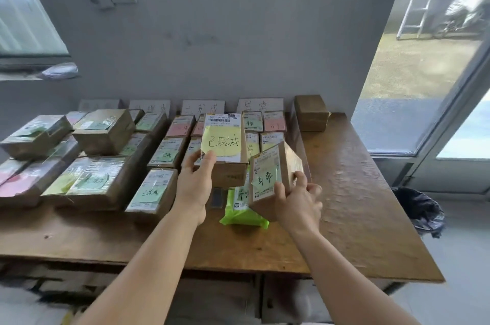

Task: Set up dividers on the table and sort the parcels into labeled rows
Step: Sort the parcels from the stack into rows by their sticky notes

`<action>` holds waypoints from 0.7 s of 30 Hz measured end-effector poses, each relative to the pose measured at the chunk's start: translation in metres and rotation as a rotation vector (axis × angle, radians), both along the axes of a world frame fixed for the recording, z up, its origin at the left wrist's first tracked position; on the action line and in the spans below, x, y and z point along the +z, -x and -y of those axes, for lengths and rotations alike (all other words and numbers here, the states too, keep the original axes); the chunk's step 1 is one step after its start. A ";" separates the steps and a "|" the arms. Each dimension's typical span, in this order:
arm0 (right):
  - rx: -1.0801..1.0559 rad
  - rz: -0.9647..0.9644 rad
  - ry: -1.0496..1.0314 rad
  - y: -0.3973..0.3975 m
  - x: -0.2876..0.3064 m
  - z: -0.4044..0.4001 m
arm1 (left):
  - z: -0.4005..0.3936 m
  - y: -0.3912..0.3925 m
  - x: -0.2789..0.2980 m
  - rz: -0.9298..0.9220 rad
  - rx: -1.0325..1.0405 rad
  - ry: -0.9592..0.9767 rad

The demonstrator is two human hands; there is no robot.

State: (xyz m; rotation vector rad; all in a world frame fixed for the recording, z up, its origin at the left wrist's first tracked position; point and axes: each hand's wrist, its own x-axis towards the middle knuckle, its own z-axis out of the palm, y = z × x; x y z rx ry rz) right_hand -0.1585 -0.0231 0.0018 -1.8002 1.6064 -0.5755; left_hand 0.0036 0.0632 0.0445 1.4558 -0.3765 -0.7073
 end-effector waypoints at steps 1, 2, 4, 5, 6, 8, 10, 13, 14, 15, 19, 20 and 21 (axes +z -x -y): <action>0.001 -0.007 -0.012 -0.002 -0.003 -0.003 | -0.002 0.000 -0.001 0.001 -0.006 -0.004; 0.000 -0.006 -0.022 -0.003 -0.005 -0.005 | -0.004 0.000 -0.001 0.004 -0.009 -0.008; 0.001 0.005 -0.032 -0.003 -0.009 -0.007 | -0.008 -0.001 -0.002 0.005 -0.010 -0.006; 0.003 0.004 -0.028 -0.003 -0.011 -0.007 | -0.009 -0.001 -0.002 0.002 -0.011 -0.003; 0.006 -0.005 -0.020 -0.002 -0.012 -0.006 | -0.011 0.000 -0.003 -0.001 -0.014 -0.001; 0.009 -0.044 0.010 -0.002 -0.015 -0.006 | -0.014 0.000 -0.004 -0.003 -0.020 0.001; 0.018 -0.074 0.053 -0.001 -0.017 -0.006 | -0.014 0.001 -0.007 -0.010 -0.021 -0.002; 0.045 -0.078 0.099 0.000 -0.018 -0.005 | -0.012 0.003 -0.008 -0.020 -0.032 -0.013; 0.056 -0.078 0.112 0.001 -0.019 -0.004 | -0.012 0.004 -0.008 -0.020 -0.036 -0.015; 0.073 -0.086 0.127 0.001 -0.019 -0.003 | -0.011 0.005 -0.008 -0.020 -0.040 -0.017; 0.184 -0.243 0.245 0.004 -0.025 -0.001 | -0.009 0.007 -0.008 -0.025 -0.058 -0.002; 0.201 -0.286 0.277 0.006 -0.028 0.001 | -0.008 0.008 -0.009 -0.025 -0.061 -0.001; 0.214 -0.319 0.294 0.008 -0.029 0.004 | -0.007 0.009 -0.009 -0.023 -0.063 -0.002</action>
